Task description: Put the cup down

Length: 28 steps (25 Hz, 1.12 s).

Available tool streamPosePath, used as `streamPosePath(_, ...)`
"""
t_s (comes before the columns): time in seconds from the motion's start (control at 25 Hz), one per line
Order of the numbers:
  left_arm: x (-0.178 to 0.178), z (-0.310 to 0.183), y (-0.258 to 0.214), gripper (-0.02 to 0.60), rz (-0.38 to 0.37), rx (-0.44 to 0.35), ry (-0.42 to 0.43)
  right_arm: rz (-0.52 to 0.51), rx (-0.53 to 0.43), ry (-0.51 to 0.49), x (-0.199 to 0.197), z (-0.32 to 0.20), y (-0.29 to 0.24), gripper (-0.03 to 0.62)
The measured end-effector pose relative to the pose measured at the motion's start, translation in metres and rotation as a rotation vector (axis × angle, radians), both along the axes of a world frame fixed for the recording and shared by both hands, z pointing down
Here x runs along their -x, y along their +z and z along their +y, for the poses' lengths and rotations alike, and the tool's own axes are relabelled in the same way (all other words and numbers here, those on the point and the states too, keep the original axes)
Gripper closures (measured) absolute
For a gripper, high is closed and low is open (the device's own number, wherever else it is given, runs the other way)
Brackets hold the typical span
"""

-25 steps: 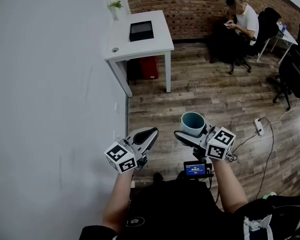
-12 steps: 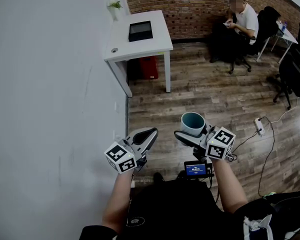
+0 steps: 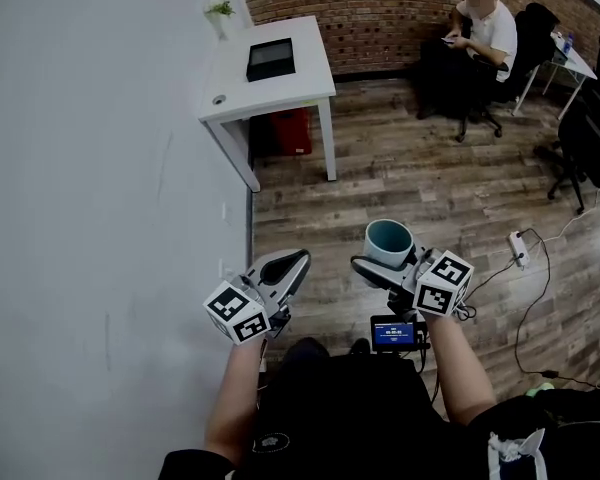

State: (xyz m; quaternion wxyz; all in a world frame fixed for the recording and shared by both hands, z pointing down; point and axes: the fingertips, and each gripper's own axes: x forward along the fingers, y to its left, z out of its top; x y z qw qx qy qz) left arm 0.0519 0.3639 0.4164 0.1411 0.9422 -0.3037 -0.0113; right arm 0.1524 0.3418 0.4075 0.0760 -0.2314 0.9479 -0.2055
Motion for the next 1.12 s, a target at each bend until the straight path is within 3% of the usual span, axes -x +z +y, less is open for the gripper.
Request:
streamPosePath(0.28,-0.009,-0.017,0.012,0.574,-0.006,0.026,-0.023,-0.016,0.034,0.012,-0.024,-0.017,0.011,0.200)
streamPosePath(0.56,-0.005,-0.068,0.025,0.574,-0.004,0.033,-0.010,-0.001,0.059,0.022,-0.021,-0.064,0.024,0.200)
streamPosePath(0.8,0.009,-0.158,0.034,0.574,-0.001,0.019,0.032,0.037,0.073,0.035,0.002,-0.143,0.038,0.200)
streamPosePath(1.12,0.041,-0.278,0.016,0.574,0.013,-0.015,0.069,0.050,0.048,0.058,0.049,-0.267,0.010,0.200)
